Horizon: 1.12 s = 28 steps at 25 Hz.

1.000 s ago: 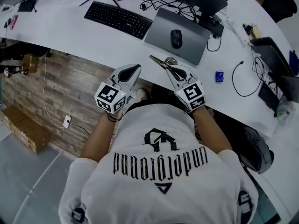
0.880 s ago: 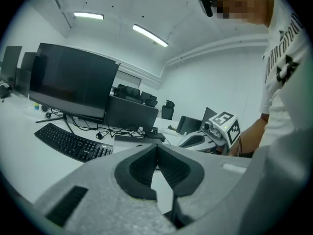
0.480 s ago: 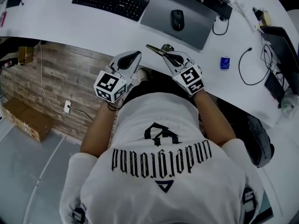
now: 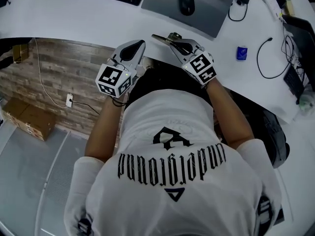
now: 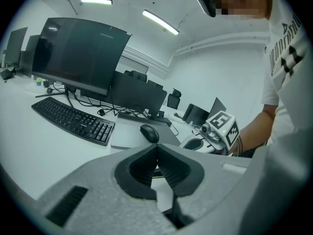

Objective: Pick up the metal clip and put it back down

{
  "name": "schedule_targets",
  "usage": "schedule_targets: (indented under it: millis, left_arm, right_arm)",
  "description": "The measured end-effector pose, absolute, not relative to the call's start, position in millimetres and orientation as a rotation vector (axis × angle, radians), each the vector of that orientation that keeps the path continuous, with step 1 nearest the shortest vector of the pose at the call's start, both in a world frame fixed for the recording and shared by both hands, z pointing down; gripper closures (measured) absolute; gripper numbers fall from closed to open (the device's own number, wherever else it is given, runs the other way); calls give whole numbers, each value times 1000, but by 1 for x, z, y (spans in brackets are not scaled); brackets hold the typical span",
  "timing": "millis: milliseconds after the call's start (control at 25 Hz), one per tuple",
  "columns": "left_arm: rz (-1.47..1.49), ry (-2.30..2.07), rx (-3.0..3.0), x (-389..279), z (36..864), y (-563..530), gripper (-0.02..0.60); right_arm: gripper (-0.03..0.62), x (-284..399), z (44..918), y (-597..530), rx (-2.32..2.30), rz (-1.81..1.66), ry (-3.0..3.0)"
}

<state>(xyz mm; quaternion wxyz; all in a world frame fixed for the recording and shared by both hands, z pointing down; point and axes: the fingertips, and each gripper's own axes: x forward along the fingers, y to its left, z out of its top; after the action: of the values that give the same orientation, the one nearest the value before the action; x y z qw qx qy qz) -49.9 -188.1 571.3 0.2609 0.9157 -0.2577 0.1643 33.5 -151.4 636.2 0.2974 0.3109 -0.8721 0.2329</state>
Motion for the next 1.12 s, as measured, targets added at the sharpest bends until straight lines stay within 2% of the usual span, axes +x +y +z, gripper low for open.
schedule_targets:
  millis: [1120]
  left_arm:
    - [484, -668, 2393, -34, 608, -193, 569]
  right_arm:
    - [571, 53, 684, -179, 782, 730, -2316]
